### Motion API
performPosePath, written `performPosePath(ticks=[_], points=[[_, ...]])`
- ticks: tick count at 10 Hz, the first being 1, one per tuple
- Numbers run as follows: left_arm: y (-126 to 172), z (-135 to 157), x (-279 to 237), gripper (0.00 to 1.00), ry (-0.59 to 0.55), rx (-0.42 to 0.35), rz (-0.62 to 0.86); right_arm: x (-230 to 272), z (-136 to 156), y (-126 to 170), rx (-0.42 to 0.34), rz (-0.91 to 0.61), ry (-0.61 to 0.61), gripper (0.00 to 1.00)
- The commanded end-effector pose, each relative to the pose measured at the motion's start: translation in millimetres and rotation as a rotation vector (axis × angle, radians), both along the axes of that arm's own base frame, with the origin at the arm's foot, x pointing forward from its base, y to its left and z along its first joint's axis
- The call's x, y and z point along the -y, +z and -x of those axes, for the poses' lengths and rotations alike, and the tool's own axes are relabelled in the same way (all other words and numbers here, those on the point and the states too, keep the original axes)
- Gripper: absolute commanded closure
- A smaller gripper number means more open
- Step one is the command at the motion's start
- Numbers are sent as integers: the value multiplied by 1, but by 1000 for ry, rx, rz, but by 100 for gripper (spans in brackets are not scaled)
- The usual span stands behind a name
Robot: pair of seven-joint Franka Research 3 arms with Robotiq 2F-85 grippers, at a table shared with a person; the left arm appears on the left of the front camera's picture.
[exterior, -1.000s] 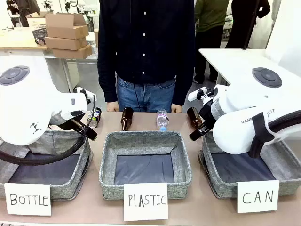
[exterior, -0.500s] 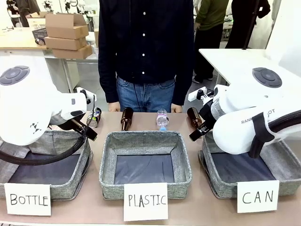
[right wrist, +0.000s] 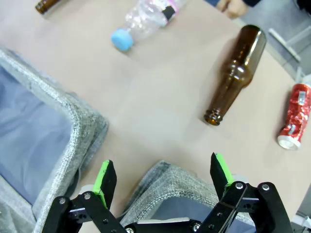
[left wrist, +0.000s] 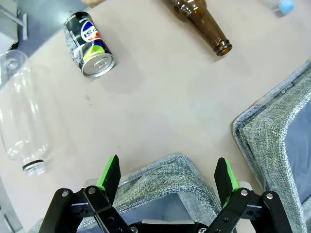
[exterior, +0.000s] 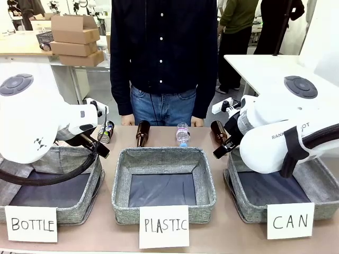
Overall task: Sort the can waste into the basket.
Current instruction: Pick up the can waste from the table and place it in the right Fabric basket.
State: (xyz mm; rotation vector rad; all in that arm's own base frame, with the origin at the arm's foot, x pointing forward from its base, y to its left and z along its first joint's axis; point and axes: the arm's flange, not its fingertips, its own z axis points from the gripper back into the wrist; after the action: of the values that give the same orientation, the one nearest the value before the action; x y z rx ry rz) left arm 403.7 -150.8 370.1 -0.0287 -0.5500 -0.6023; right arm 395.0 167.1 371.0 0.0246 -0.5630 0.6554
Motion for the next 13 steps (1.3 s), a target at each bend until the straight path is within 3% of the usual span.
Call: performPosePath(ticks=[1, 2, 3, 4, 5, 6, 7, 8, 9, 10, 11, 12, 13], points=[[0, 0, 0, 0, 0, 0, 0, 0, 0, 0, 0, 0, 0, 0], [60, 31, 2, 0, 1, 37, 67, 5, 27, 50, 28, -65, -57, 0], [108, 71, 1, 0, 137, 36, 90, 14, 64, 87, 69, -123, -31, 0], [136, 116, -12, 0, 46, 109, 120, 25, 101, 108, 56, -107, -7, 0], [143, 149, -25, 0, -24, 167, 118, 32, 131, 113, 72, -93, 32, 0], [134, 165, -32, 0, -44, 163, 85, 34, 148, 106, 69, -83, 58, 0], [155, 68, 8, 0, 28, 130, 103, 0, 52, 125, 87, -85, 1, 0], [155, 68, 8, 0, 28, 130, 103, 0, 52, 125, 87, -85, 1, 0], [197, 109, 0, 0, 0, 168, 107, 4, 84, 158, 94, -85, 27, 0], [199, 102, -9, 0, -75, 72, 278, 13, 84, 159, 20, -245, 36, 0], [203, 100, -38, 0, -228, -91, 543, 35, 88, 167, -165, -532, -19, 0], [199, 97, -73, 0, -273, -191, 761, 67, 97, 167, -357, -769, 1, 0], [190, 91, -94, 0, -269, -241, 861, 95, 103, 161, -432, -910, 8, 0]])
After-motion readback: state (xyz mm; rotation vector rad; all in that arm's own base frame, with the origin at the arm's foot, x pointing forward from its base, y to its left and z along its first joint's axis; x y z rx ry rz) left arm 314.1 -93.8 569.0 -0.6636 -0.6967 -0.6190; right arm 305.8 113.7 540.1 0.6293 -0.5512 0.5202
